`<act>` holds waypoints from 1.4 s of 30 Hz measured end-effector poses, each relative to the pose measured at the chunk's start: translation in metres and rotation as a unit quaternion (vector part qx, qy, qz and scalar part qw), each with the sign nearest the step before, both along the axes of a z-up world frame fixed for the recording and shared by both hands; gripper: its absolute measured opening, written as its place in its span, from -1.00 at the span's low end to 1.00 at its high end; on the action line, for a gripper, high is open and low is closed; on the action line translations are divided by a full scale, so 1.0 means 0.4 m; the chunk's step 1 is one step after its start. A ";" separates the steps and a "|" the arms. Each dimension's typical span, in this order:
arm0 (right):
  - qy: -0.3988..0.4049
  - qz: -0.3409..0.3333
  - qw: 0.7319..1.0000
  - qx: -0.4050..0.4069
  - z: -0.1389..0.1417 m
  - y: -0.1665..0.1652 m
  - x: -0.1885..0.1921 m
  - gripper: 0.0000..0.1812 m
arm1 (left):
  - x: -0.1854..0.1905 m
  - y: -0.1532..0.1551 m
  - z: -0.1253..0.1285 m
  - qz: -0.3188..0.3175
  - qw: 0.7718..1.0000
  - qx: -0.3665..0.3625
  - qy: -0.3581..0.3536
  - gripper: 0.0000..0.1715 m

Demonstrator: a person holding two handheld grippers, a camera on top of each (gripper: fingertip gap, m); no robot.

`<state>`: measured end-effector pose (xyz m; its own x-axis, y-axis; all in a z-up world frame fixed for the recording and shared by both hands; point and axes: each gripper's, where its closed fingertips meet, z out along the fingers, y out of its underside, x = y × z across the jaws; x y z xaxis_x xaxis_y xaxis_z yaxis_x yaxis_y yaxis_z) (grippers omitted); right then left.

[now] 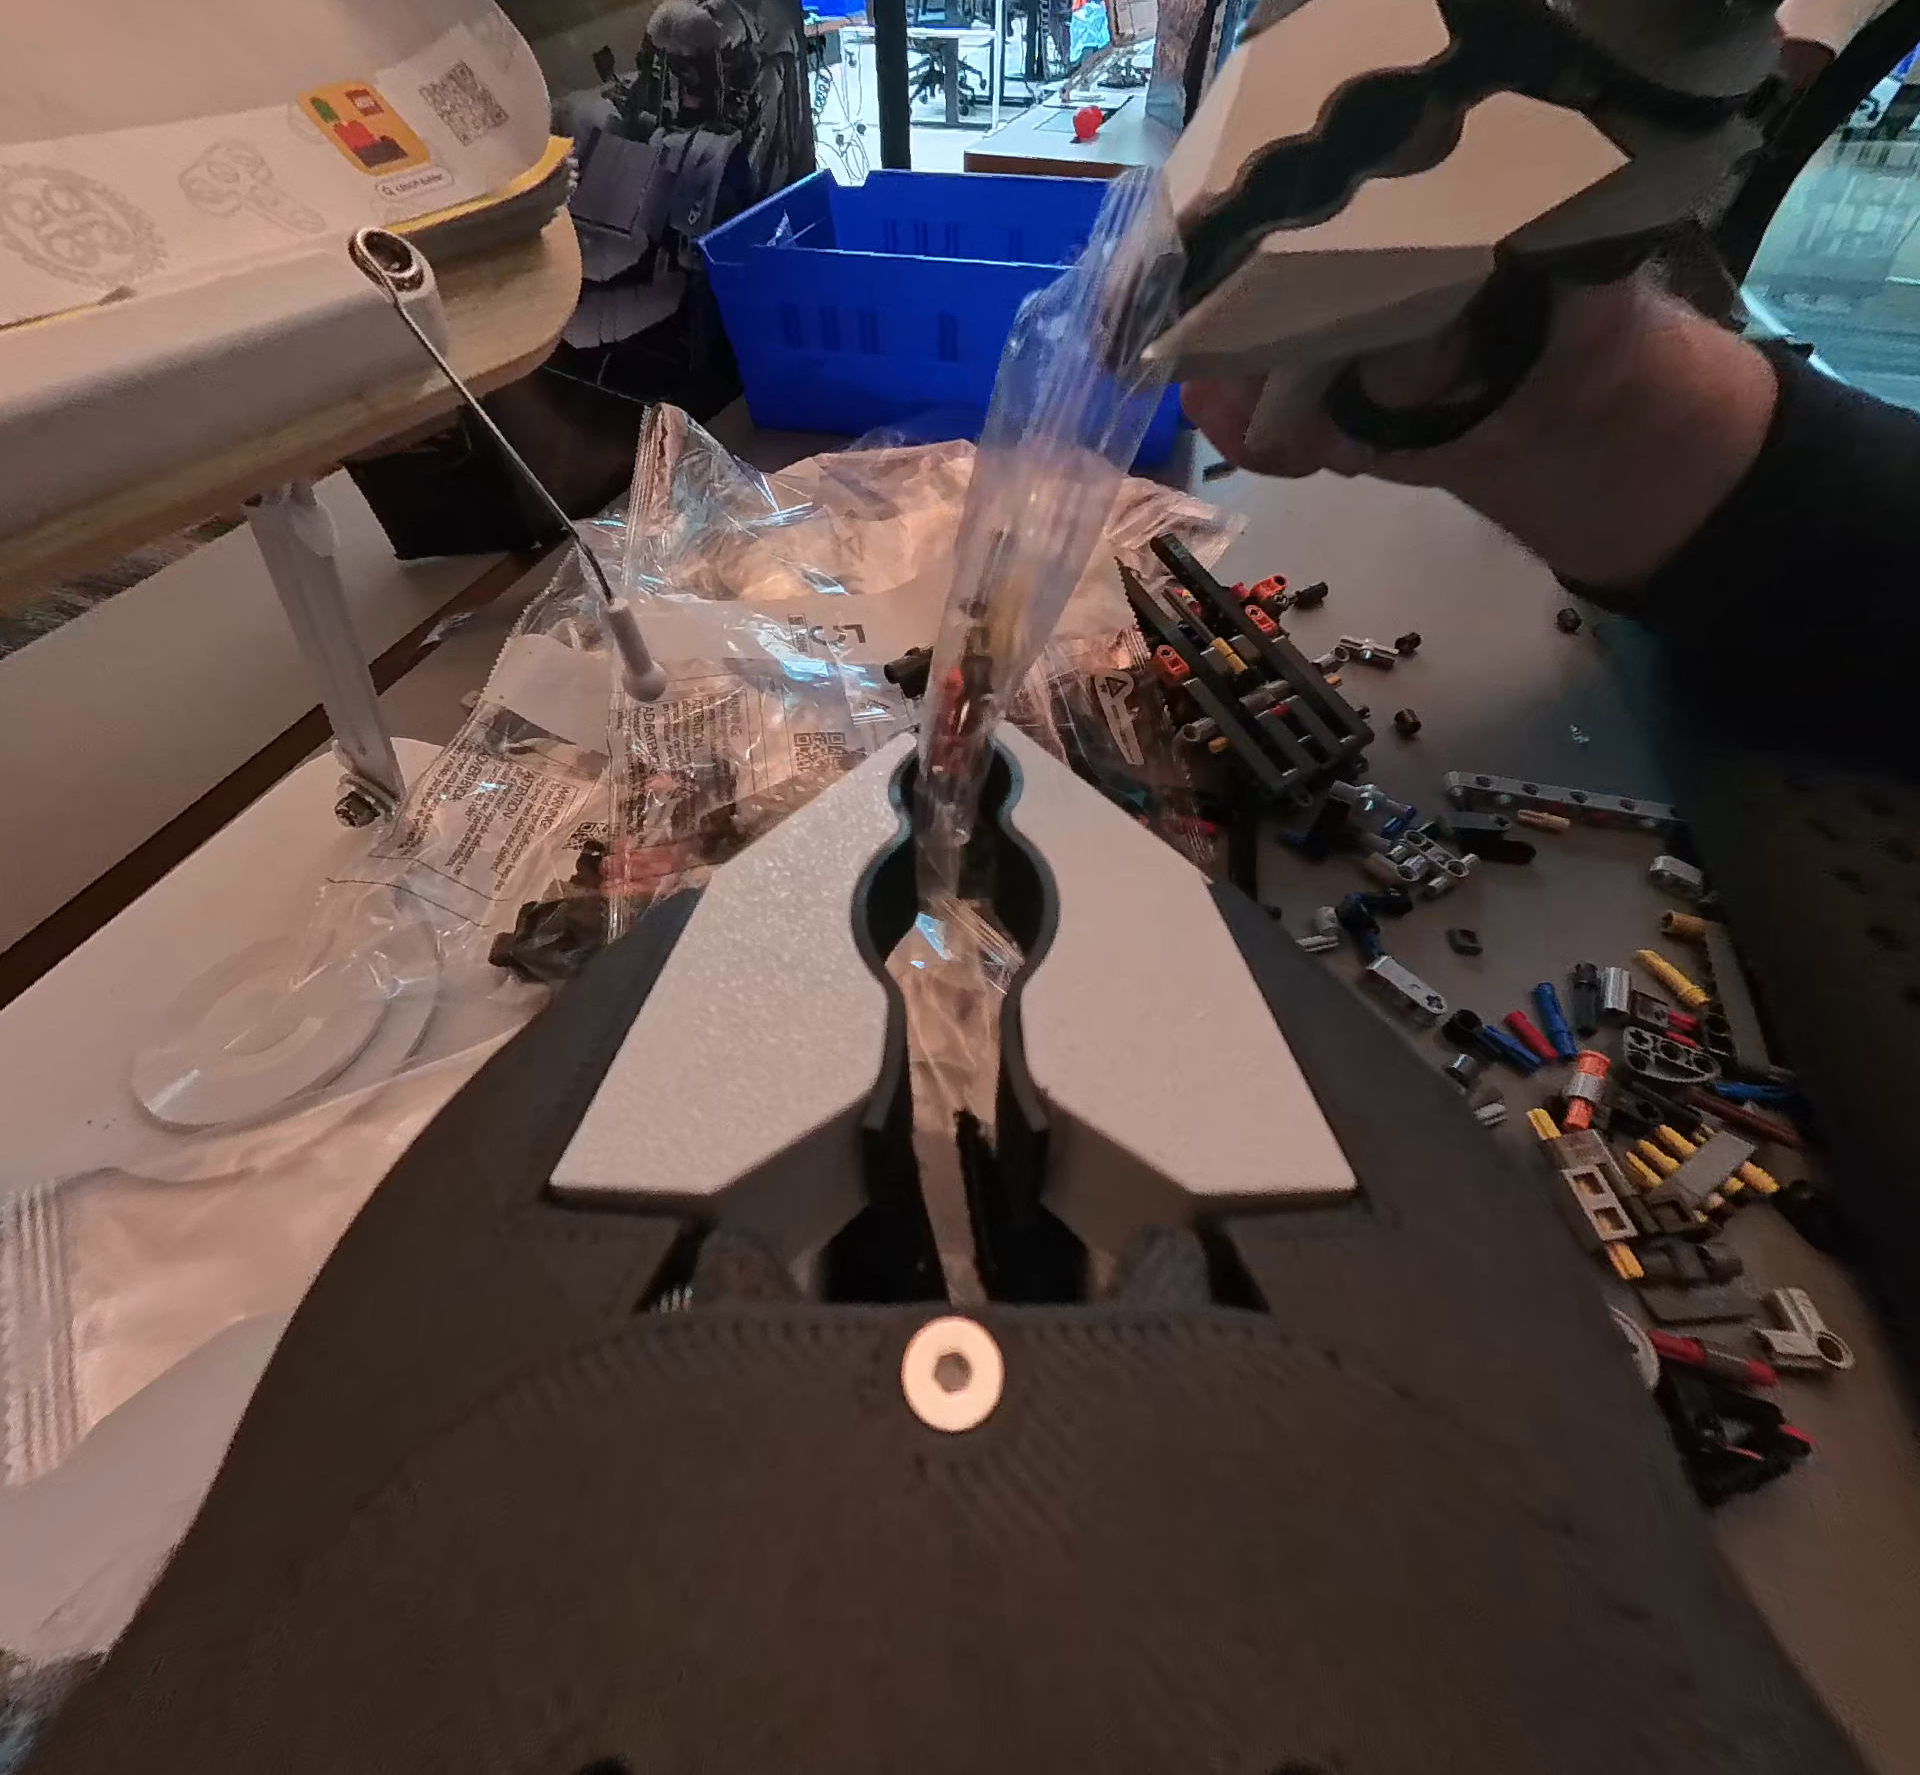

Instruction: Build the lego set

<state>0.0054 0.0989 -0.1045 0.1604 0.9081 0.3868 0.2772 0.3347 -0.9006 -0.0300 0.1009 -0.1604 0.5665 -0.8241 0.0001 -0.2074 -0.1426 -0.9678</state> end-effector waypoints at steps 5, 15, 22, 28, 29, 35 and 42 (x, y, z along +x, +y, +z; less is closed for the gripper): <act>-0.012 -0.024 0.999 0.017 -0.004 0.013 0.002 -0.98 | 0.007 -0.007 -0.013 -0.010 1.000 -0.009 0.007 -0.94; -0.029 0.023 0.997 0.074 0.018 -0.059 -0.007 -0.98 | 0.015 -0.009 -0.032 -0.016 0.999 -0.018 0.023 -0.94; -0.076 -0.013 0.995 0.067 -0.034 -0.025 -0.023 -0.98 | 0.020 -0.008 -0.050 -0.018 0.999 -0.023 0.038 -0.94; -0.072 -0.002 0.997 0.031 -0.033 -0.027 -0.016 -0.98 | 0.021 -0.009 -0.042 -0.020 0.999 -0.019 0.032 -0.94; -0.087 -0.003 0.996 0.028 -0.049 -0.025 -0.018 -0.98 | 0.021 -0.009 -0.043 -0.020 0.999 -0.020 0.033 -0.94; -0.070 -0.015 0.997 0.031 -0.037 -0.015 -0.019 -0.98 | 0.021 -0.009 -0.042 -0.019 0.999 -0.017 0.036 -0.94; -0.054 -0.041 0.996 0.052 -0.013 0.003 -0.006 -0.98 | 0.022 -0.009 -0.046 -0.020 0.999 -0.018 0.039 -0.94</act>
<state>0.0031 0.1002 -0.1099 0.1852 0.8477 0.4971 0.4013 0.3965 -0.8256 -0.0212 0.0973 -0.1787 0.5332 -0.8459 -0.0131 -0.2872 -0.1664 -0.9433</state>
